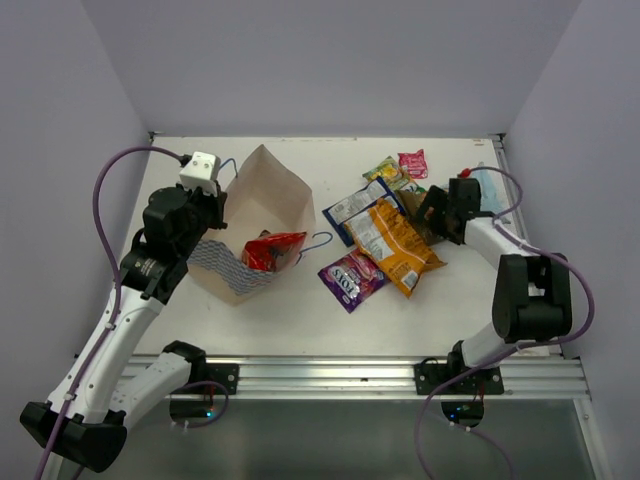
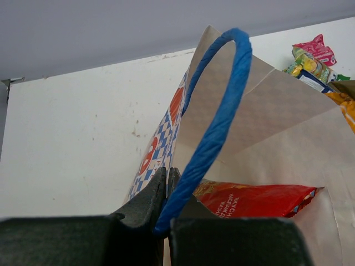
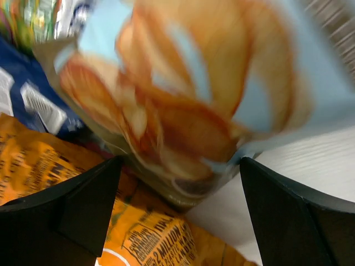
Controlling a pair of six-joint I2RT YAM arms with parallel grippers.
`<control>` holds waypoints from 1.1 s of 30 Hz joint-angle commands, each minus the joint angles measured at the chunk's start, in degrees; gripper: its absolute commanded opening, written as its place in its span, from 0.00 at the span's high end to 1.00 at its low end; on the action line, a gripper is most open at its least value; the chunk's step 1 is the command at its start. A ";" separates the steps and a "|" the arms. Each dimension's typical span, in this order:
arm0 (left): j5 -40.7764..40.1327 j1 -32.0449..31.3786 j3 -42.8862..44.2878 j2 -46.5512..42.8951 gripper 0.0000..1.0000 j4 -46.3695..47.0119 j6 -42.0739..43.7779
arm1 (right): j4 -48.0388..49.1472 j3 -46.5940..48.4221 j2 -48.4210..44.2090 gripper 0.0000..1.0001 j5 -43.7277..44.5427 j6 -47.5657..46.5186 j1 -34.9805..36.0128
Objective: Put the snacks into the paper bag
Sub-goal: Adjust the snack at the center of the board.
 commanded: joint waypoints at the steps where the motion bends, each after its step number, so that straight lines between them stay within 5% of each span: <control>1: -1.16 -0.13 -0.61 -0.16 1.00 2.26 0.87 | 4.70 -5.05 -2.00 0.08 -1.92 6.84 6.12; 9: -1.51 -0.13 -0.61 -0.25 1.00 2.35 0.78 | 7.01 -5.16 -6.58 0.09 -0.42 11.09 13.95; 17: -2.04 -0.13 -0.79 -0.69 1.00 2.43 0.87 | -3.72 4.60 -9.75 0.06 3.44 -1.73 13.70; 22: -1.86 -0.13 -0.88 -0.78 1.00 2.61 0.87 | -7.59 10.23 -8.96 0.04 -6.19 -7.99 1.95; 33: -1.60 -0.13 -1.05 -0.69 1.00 2.79 0.78 | -4.87 15.15 -2.55 0.01 -7.18 -10.80 -14.51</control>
